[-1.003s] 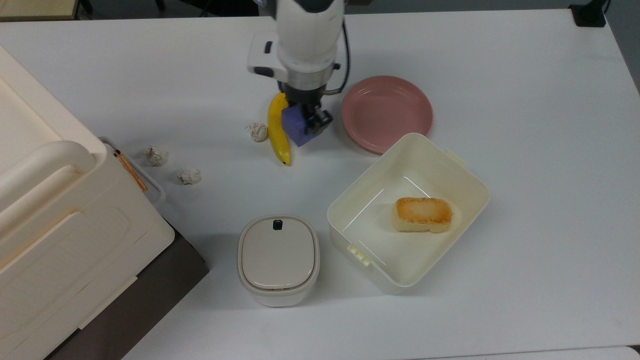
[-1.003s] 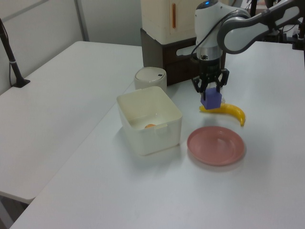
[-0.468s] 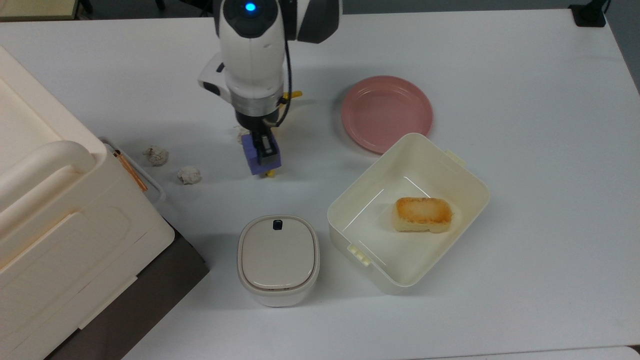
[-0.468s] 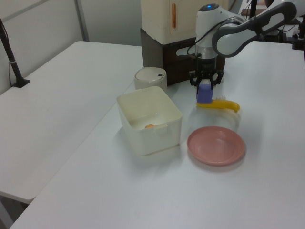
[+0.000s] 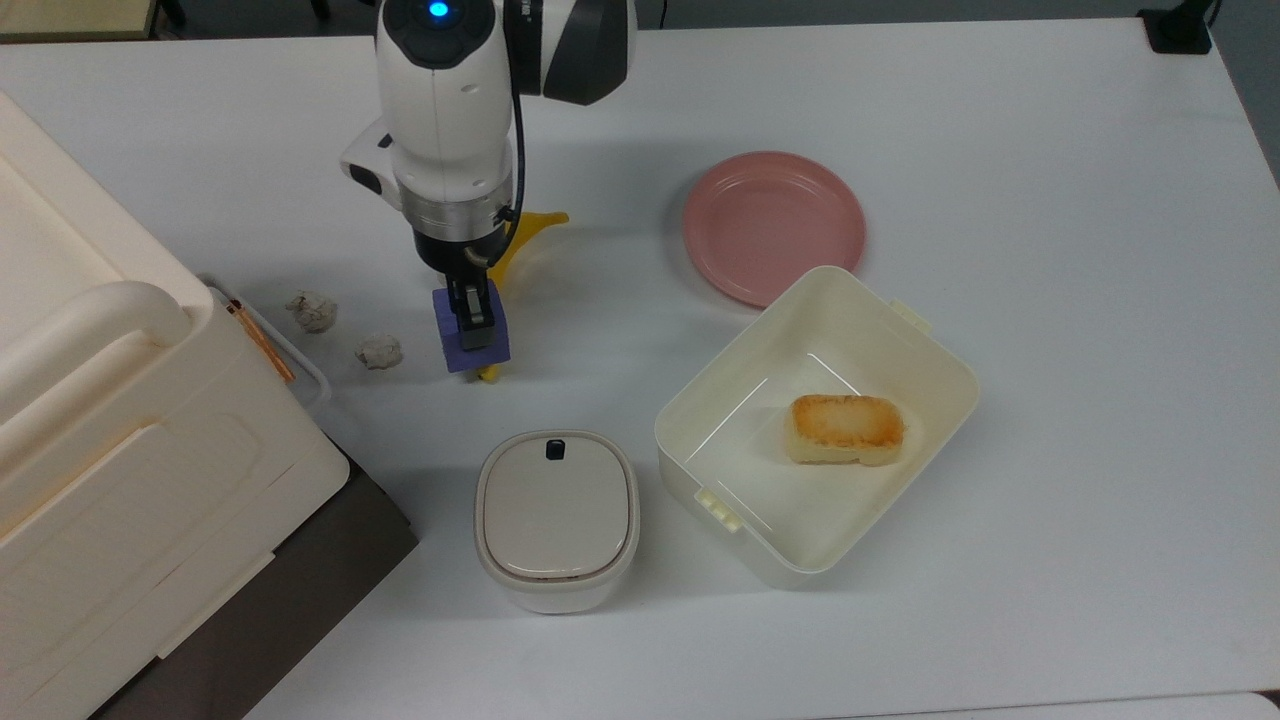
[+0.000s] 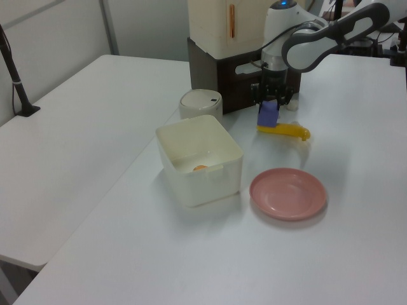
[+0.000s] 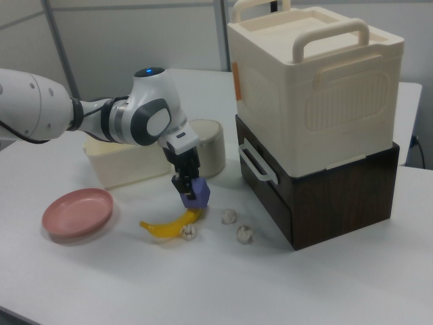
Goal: Put the cube on the table
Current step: 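Carry the purple cube off the plate past the banana, then lower the purple cube onto the bare table and open the gripper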
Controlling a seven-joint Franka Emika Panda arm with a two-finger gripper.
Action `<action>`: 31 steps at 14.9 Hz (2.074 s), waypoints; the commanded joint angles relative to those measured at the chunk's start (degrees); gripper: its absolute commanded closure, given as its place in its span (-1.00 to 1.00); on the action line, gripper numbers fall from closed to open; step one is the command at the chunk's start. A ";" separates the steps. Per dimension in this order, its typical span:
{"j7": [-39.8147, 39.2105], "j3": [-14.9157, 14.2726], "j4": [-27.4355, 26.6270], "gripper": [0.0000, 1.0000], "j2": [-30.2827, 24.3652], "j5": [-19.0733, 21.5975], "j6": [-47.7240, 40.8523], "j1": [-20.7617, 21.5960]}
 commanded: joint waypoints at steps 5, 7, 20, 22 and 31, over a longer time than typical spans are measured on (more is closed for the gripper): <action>-1.62 -0.89 1.24 0.53 -1.77 -0.68 -2.88 1.75; -1.27 0.96 1.15 0.54 -2.92 -0.60 -4.37 2.98; -1.53 5.18 0.62 -1.00 0.16 -1.47 -5.69 5.54; -1.35 5.18 0.80 -1.00 0.16 -3.05 -6.66 5.45; -10.11 5.36 1.33 -1.00 -9.05 -7.89 -21.58 4.66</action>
